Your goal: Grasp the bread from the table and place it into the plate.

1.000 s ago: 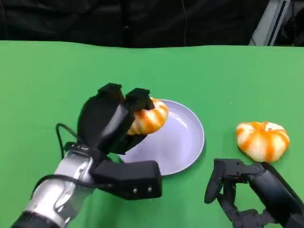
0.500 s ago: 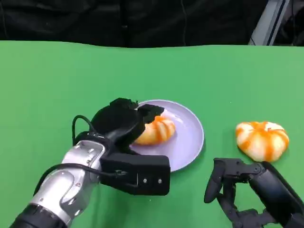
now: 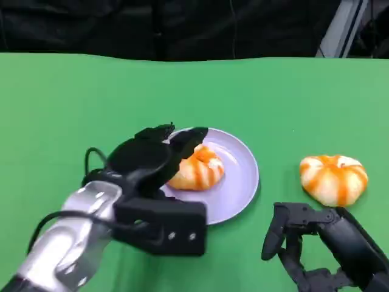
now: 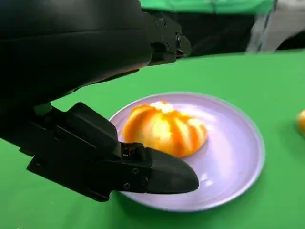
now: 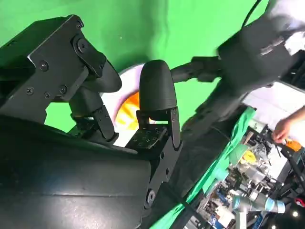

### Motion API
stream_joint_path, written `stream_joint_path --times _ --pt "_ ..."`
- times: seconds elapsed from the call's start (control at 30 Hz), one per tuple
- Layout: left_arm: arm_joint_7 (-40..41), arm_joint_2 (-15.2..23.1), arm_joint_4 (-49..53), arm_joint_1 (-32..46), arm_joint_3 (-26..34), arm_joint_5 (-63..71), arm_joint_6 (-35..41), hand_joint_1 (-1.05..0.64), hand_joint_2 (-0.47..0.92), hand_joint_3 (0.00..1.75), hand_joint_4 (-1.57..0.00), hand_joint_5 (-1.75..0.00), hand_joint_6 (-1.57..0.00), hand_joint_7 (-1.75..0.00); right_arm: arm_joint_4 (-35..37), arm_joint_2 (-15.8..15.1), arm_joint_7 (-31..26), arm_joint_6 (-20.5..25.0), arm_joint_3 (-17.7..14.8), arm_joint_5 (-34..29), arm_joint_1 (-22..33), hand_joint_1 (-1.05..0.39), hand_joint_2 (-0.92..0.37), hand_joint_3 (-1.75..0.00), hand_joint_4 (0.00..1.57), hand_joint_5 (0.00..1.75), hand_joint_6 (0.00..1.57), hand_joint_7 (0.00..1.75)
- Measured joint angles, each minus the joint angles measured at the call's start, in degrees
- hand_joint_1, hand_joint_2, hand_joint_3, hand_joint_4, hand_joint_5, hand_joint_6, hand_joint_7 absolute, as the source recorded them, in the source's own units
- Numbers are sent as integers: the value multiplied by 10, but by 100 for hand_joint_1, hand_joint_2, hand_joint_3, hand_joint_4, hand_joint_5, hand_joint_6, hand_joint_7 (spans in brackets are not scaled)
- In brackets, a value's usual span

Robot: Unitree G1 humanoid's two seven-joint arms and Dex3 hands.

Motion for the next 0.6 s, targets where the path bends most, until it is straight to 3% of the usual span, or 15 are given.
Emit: stream_joint_path --times 0.17,0.33,0.47,0.53,0.6 --pt "0 34 -66 49 53 -44 -28 -71 92 33 -35 -25 -31 -12 -13 -2 6 8 -3 10 8 8 -35 -133 83 166 76 134" --pt "57 37 -103 106 96 -63 -72 -66 92 27 -53 -37 -47 -15 -25 -5 9 11 -8 14 25 7 -33 -135 82 166 76 135" --pt "125 28 -119 151 131 -70 -116 -47 92 22 -61 -77 -74 -18 -31 -3 8 12 -11 16 32 7 -33 -138 85 167 77 136" --pt "160 18 -122 175 149 -83 -147 -43 92 19 -64 -83 -79 -20 -38 -1 5 12 -12 18 39 7 -32 -139 85 167 77 136" --pt "192 8 -120 199 167 -103 -184 -35 92 18 -66 -112 -88 -32 -44 1 4 12 -11 18 42 8 -31 -140 85 165 77 136"
